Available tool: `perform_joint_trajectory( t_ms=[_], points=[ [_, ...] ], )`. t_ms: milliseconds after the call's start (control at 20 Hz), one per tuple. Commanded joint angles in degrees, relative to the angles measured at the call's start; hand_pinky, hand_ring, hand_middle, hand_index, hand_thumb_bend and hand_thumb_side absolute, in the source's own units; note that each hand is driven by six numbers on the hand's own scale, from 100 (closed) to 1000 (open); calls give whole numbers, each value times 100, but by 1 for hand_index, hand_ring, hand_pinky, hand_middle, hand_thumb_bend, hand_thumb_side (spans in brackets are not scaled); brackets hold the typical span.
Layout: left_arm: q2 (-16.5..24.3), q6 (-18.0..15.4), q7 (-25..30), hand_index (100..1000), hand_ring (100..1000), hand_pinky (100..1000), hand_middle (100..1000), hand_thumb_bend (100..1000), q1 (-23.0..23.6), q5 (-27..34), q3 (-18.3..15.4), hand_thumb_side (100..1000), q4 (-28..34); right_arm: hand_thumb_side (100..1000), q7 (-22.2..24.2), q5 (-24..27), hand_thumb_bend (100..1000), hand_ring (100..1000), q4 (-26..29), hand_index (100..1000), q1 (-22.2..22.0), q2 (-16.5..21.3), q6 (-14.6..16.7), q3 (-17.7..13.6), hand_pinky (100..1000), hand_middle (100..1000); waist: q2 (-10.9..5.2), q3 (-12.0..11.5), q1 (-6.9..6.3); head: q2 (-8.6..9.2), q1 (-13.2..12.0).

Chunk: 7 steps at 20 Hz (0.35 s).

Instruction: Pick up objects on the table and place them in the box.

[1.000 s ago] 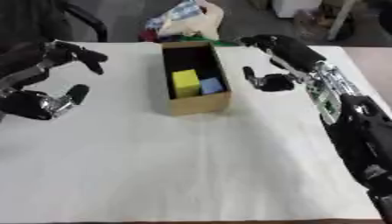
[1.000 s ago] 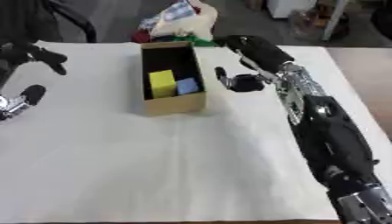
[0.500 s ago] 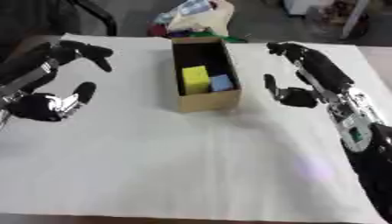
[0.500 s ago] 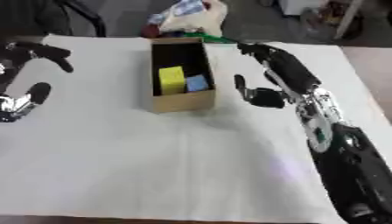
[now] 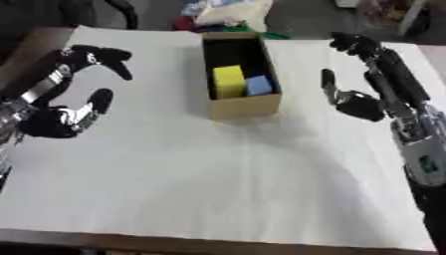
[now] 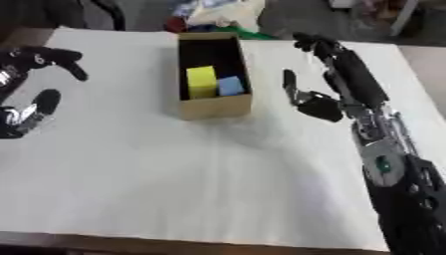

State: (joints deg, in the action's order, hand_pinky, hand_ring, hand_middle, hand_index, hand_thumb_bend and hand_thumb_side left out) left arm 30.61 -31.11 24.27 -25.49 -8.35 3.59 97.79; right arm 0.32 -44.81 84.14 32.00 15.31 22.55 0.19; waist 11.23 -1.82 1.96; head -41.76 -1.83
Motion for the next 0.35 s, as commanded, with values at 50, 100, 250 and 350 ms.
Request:
perform_joint_trajectory(
  t_ms=[50,100,250,350],
  points=[
    [26,59,-21,917,673,725,614,100,-27,134,-105,737,122,631,48,171,100,771,257,942,18,41,-93,-98,733,750,-72,9,-12,-27,-9],
    [17,77,-22,917,672,724,614,100,-17,157,-108,737,114,632,61,193,100,771,272,942,3,43,-104,-103,733,750,-66,19,-16,-21,0],
    [1,108,-17,918,670,722,612,100,1,187,-113,736,83,635,75,247,100,769,295,941,-42,44,-129,-125,731,746,-56,25,-16,-5,25],
    [-4,112,-21,918,669,721,612,100,9,205,-117,734,73,637,82,269,100,769,299,941,-59,46,-137,-130,731,745,-52,14,-19,-5,13]
  ],
)
